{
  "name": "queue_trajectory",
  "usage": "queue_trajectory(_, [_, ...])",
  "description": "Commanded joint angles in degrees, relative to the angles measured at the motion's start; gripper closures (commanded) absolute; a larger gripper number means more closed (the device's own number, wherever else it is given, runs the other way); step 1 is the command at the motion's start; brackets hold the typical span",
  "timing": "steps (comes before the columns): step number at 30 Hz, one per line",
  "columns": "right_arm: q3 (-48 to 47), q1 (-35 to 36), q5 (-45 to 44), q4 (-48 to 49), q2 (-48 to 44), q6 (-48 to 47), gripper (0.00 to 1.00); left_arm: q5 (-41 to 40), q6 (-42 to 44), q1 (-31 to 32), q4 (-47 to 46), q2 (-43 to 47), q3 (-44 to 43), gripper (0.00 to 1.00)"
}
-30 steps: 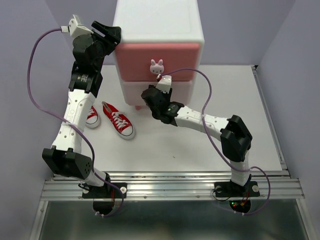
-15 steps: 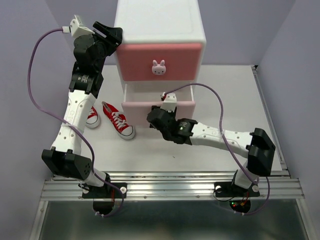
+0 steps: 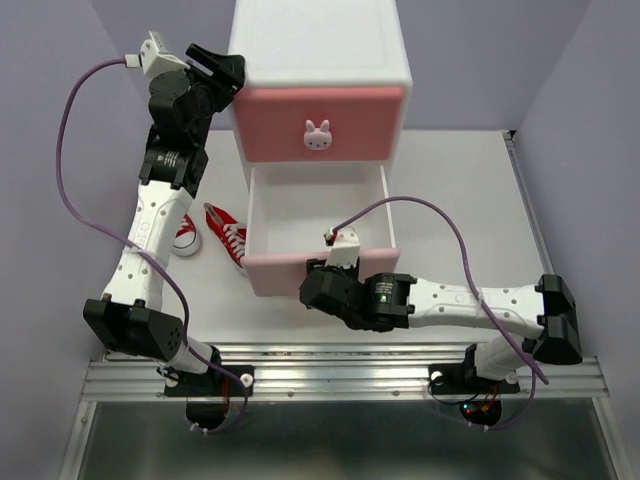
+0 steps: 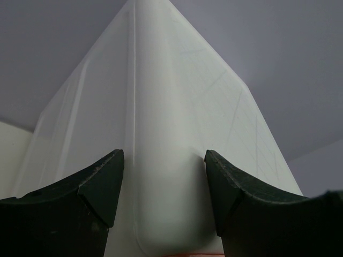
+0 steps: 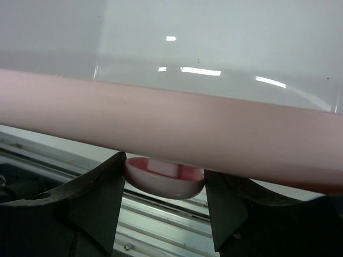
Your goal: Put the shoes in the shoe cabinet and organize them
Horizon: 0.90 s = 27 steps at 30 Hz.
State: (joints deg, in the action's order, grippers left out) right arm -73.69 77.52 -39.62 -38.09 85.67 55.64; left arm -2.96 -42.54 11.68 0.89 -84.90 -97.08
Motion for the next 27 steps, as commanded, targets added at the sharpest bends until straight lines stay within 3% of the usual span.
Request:
queue_trajectory(1, [1.3, 4.2, 11.7, 2.9, -3.9, 3.2, 0.95, 5.2, 4.4, 2.7, 20.9, -4.6, 5.8, 0.39])
queue_trajectory(14, [3.6, 9.3, 19.3, 8.0, -3.5, 3.7, 0.88, 3.5, 5.5, 2.7, 18.5, -5.2, 8.3, 0.39])
queue_trajectory(17, [4.6, 9.3, 18.4, 7.9, -3.3, 4.2, 0.74, 3.6, 5.3, 2.7, 17.8, -5.0, 9.5, 0.39])
queue_trajectory(19, [4.9, 9.3, 17.0, 7.6, -3.7, 4.3, 0.54, 3.6, 5.1, 2.6, 17.7, -4.8, 9.6, 0.39])
queue_trajectory(21, [4.6, 9.3, 15.5, 6.4, -4.0, 4.9, 0.50, 3.6, 5.3, 2.7, 18.0, -4.8, 9.4, 0.39])
queue_trajectory(24, [3.6, 9.3, 14.9, 5.7, -5.2, 4.8, 0.20, 3.6, 5.7, 2.7, 19.1, -4.6, 9.2, 0.39])
queue_trajectory(25, [3.5, 9.3, 14.7, 5.7, -5.3, 4.7, 0.00, 3.6, 5.9, 2.7, 19.0, -4.3, 9.6, 0.39])
queue_trajectory(27, [2.9, 9.3, 14.1, 4.8, -5.9, 3.2, 0.00, 3.6, 6.0, 2.6, 19.2, -3.3, 10.5, 0.39])
